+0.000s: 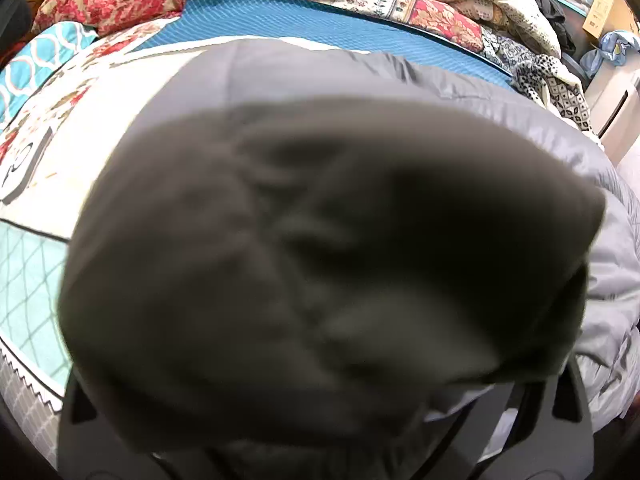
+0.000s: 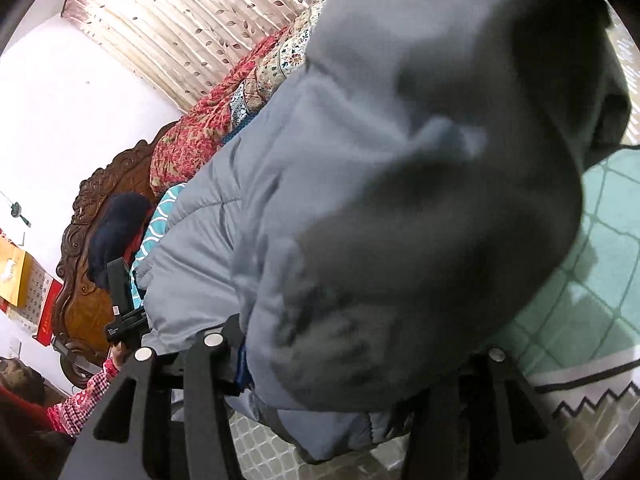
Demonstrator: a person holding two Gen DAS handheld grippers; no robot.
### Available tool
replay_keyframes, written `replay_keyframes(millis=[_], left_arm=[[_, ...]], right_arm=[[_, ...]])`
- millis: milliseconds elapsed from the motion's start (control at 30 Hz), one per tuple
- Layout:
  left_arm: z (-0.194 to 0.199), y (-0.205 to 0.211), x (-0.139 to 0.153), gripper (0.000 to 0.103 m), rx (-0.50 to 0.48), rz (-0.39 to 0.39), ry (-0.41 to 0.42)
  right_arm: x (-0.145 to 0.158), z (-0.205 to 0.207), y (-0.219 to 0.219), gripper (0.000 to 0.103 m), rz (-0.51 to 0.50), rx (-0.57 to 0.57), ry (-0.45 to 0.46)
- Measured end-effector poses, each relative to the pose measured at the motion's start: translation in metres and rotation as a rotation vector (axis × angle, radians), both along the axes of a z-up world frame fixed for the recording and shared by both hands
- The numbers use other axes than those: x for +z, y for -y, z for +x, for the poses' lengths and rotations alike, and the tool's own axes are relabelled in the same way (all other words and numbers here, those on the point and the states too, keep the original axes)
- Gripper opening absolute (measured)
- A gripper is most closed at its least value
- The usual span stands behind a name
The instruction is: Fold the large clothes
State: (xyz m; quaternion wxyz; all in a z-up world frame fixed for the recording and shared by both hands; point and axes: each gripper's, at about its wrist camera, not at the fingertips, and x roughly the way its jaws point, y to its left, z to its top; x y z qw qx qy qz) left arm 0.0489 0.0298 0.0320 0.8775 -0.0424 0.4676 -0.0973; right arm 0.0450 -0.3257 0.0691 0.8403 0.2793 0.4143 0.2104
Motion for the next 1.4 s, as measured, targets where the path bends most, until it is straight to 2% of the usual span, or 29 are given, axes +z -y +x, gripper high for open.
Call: replay_keyframes(millis=[1400], left_arm=[[-0.0032, -0.0008, 0.0002, 0.096, -0.003, -0.011, 0.012]], right_arm=[[-0.0020, 0.0044, -0.0045, 0.025, -0.003, 0.001, 0.000]])
